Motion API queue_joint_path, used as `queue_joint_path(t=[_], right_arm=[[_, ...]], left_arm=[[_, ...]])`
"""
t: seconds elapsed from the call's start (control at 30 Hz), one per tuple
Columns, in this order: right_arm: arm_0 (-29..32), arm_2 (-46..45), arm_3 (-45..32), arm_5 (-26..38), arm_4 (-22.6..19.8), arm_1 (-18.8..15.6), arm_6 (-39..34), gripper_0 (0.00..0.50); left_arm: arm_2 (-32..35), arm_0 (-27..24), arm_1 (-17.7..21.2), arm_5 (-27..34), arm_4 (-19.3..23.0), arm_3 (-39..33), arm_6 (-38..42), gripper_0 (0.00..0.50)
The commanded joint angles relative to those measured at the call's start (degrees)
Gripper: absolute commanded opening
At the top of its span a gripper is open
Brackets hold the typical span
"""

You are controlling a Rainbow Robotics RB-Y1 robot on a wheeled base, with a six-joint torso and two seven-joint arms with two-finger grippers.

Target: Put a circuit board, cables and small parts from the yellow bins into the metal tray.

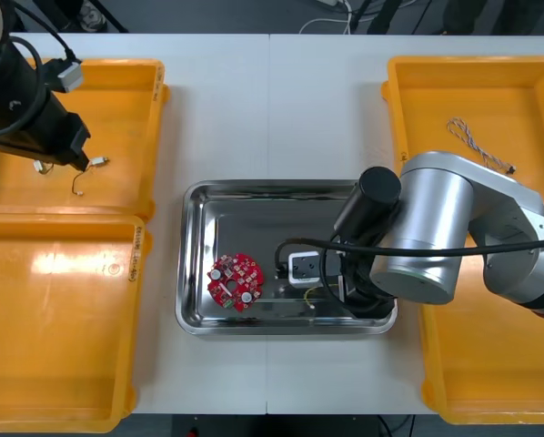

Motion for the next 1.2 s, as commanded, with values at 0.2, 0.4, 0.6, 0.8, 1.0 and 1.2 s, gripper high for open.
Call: queue_joint_path(t=[0.2, 0.4, 0.6, 0.8, 1.0, 1.2], right_arm=[[-1.8, 3.6, 1.1, -2.4, 5.0, 2.8, -0.2, 0.0], [-1.8, 4.2, 2.3, -4.1, 5.1, 2.9, -0.2, 0.0], [-1.8, 4.7, 2.3, -4.1, 6.2, 2.9, -0.3, 0.0], [-1.8, 4.7, 2.4, -3.8, 6.2, 3.1, -0.4, 0.11], [-1.9, 4.7, 2.3, -3.5, 6.7, 3.2, -0.9, 0.5], [-1.9, 3.9, 2.1, -2.8, 6.9, 3.3, -1.4, 0.5]], left_arm=[[3.9, -2.8, 2.6, -6.5, -2.8, 7.8, -5.7, 0.5], [4.1, -3.6, 2.6, -9.1, -4.6, 12.7, -7.1, 0.5], [4.3, -3.7, 2.6, -11.6, -6.5, 14.8, -8.3, 0.5], [4.3, -3.7, 2.6, -16.3, -6.5, 18.6, -9.4, 0.5], [4.3, -3.7, 2.6, -20.1, -6.5, 21.9, -11.1, 0.5], [4.3, -3.7, 2.6, -23.8, -6.7, 24.9, -12.5, 0.5]])
